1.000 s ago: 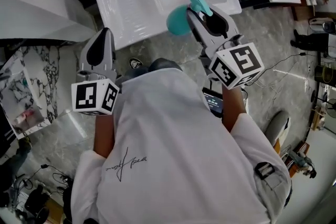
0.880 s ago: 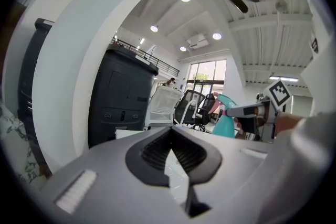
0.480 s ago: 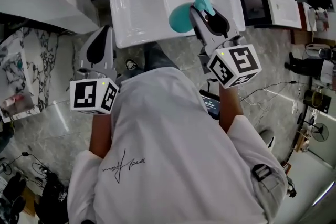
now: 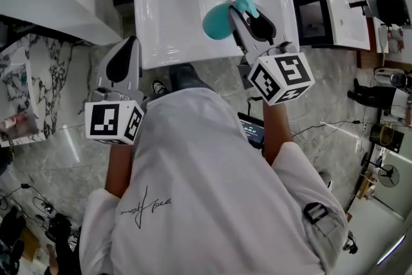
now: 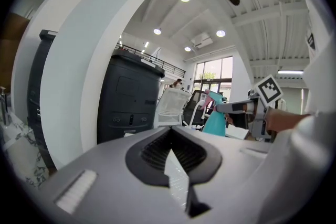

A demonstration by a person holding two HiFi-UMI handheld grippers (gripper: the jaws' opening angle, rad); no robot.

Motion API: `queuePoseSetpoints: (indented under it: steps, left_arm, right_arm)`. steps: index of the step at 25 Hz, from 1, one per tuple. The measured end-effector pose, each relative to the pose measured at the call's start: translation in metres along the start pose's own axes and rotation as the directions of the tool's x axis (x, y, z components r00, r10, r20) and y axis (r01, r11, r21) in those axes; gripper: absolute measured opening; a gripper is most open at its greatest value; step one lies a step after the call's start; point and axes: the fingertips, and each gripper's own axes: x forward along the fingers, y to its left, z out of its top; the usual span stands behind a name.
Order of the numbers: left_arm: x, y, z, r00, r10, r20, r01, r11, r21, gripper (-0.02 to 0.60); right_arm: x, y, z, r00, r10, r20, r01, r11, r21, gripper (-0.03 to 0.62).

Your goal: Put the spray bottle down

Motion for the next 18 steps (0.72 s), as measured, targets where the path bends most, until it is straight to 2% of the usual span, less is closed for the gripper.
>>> queuePoseSetpoints:
  steps: [18]
  left_arm:
    - [0.033, 0.015, 0.005, 0.998, 0.057, -0.022, -0.057, 0.998, -0.020, 0.037]
  right_arm:
    - [0.052, -0.039, 0.001, 1.000, 0.020, -0.023, -0.020, 0.999, 0.032, 0.127]
